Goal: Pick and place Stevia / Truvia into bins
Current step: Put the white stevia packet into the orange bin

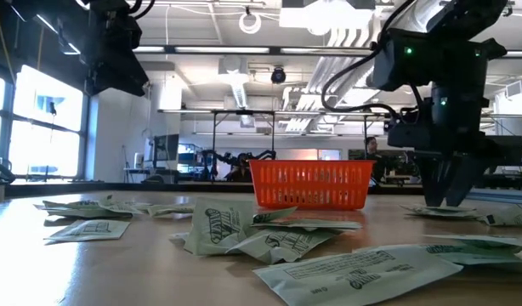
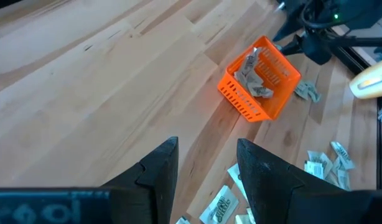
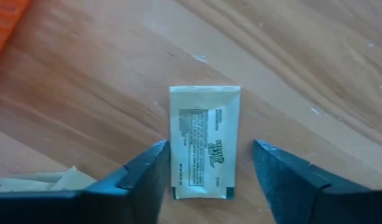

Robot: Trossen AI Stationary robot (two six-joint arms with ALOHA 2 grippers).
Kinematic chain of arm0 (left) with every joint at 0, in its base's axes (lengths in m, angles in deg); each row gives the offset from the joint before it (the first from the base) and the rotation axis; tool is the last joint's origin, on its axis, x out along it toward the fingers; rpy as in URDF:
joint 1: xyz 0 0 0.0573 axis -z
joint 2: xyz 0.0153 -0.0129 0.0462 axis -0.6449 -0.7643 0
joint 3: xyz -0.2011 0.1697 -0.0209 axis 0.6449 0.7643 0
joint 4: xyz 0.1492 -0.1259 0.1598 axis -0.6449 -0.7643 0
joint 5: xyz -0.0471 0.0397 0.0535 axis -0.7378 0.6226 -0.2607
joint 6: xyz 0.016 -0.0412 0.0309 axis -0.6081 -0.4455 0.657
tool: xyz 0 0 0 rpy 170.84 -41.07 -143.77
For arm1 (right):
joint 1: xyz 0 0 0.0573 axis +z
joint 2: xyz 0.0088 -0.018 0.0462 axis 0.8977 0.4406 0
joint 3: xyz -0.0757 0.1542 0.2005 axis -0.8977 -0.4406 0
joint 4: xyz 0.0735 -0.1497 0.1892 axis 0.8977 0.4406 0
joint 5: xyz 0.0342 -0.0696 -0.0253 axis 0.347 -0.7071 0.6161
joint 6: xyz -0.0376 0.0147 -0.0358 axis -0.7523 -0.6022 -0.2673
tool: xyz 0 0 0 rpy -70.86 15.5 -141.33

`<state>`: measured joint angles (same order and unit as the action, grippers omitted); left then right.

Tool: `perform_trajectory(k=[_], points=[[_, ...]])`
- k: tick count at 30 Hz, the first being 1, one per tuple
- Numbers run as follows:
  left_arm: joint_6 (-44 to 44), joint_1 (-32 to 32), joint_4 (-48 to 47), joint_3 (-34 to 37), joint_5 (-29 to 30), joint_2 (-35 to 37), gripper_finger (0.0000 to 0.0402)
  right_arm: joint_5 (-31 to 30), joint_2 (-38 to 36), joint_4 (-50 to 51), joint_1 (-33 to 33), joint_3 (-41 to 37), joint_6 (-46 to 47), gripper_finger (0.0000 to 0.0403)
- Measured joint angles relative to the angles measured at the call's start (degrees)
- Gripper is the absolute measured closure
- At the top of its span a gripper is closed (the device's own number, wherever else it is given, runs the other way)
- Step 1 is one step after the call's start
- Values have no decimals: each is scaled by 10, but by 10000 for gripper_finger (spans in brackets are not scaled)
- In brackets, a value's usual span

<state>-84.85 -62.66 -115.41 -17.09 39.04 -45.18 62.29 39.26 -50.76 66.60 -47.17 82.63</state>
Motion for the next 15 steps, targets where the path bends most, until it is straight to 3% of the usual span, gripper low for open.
perform_trajectory(k=[10,12,15], points=[[-13,0,-2,0,1,0,204,-27,5,-10,-4,1,7,375],[-13,0,-2,0,2,0,204,-31,3,-5,-4,7,10,393],[-12,0,-2,0,3,-1,204,-32,-8,9,-5,34,10,385]])
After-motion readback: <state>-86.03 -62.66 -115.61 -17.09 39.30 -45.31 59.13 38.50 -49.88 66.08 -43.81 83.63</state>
